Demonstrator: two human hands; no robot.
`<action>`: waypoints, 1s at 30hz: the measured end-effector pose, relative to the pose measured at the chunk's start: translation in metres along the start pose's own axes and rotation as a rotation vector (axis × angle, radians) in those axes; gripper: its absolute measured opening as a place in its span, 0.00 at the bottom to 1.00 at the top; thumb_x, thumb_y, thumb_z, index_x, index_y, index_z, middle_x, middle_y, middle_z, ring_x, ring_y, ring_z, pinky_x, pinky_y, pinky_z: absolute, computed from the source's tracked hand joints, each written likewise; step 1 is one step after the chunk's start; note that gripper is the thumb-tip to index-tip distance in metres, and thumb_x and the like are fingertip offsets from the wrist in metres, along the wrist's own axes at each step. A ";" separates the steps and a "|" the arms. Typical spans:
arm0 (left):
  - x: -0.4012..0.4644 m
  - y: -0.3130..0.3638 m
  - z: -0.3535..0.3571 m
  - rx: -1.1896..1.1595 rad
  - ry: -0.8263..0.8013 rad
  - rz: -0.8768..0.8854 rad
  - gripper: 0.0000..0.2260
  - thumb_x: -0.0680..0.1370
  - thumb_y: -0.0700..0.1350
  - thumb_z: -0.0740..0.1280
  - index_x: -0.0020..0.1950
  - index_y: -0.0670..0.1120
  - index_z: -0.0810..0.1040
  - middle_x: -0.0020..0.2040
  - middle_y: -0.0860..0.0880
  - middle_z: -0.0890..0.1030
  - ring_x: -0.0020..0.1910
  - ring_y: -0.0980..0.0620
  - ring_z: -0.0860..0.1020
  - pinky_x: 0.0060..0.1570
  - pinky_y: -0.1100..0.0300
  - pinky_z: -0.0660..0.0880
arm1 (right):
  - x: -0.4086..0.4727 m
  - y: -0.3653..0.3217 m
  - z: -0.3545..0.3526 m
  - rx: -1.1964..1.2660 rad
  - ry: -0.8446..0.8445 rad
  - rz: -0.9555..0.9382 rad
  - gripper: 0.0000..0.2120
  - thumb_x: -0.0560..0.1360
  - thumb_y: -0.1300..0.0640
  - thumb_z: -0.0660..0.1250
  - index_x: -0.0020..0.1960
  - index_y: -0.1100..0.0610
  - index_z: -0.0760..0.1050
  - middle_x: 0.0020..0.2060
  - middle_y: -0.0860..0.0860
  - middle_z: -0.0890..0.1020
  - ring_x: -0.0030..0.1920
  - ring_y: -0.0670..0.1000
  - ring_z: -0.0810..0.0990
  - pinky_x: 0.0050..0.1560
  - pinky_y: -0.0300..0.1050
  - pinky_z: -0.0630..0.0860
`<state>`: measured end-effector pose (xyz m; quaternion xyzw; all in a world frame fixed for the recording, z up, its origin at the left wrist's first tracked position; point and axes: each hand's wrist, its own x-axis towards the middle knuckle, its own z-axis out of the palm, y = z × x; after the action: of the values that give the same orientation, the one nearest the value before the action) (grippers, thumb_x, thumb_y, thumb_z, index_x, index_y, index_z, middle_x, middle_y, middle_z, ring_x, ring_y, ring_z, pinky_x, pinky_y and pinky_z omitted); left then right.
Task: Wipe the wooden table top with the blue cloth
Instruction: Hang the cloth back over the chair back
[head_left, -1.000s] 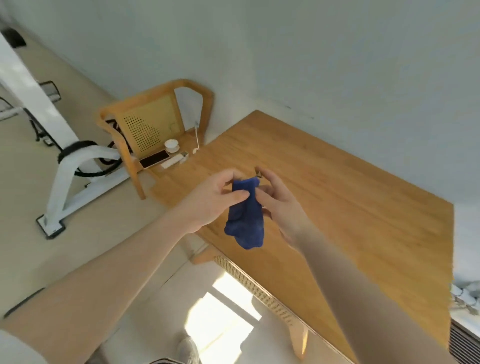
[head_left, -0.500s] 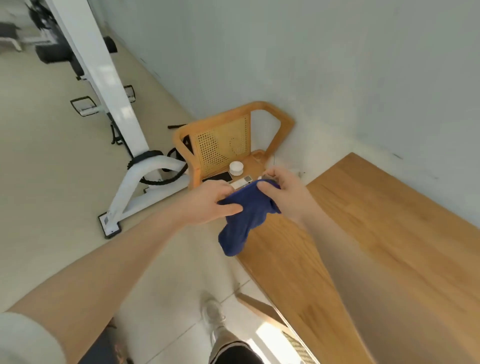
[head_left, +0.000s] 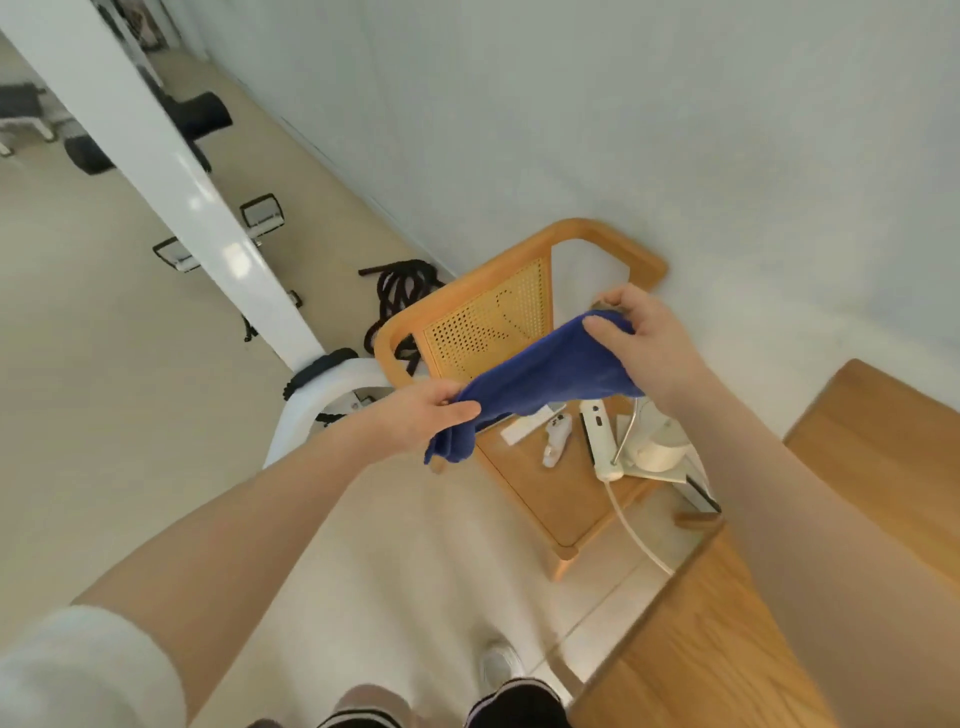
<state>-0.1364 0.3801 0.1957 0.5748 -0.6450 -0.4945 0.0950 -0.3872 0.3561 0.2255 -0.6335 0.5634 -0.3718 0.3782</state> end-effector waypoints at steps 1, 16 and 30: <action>0.011 -0.003 -0.010 -0.015 -0.007 0.007 0.08 0.80 0.47 0.60 0.49 0.46 0.76 0.44 0.43 0.81 0.42 0.49 0.77 0.45 0.59 0.73 | 0.009 0.001 0.001 -0.007 -0.024 0.016 0.03 0.76 0.58 0.64 0.48 0.51 0.74 0.43 0.46 0.77 0.46 0.47 0.75 0.49 0.41 0.70; 0.231 -0.049 -0.232 0.170 0.007 0.065 0.10 0.74 0.34 0.59 0.51 0.44 0.76 0.45 0.43 0.80 0.40 0.49 0.76 0.38 0.58 0.71 | 0.150 0.041 0.106 0.214 0.159 0.619 0.07 0.78 0.57 0.61 0.43 0.56 0.76 0.40 0.56 0.78 0.41 0.54 0.76 0.44 0.49 0.71; 0.412 -0.084 -0.257 0.006 -0.014 -0.007 0.08 0.79 0.42 0.61 0.55 0.44 0.77 0.53 0.44 0.80 0.48 0.50 0.77 0.45 0.58 0.72 | 0.273 0.106 0.173 0.137 0.326 1.007 0.09 0.77 0.60 0.61 0.52 0.64 0.75 0.48 0.62 0.80 0.45 0.57 0.75 0.48 0.51 0.72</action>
<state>-0.0374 -0.0873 0.0759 0.5739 -0.6451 -0.4969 0.0872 -0.2535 0.0866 0.0666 -0.1925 0.8236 -0.2740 0.4578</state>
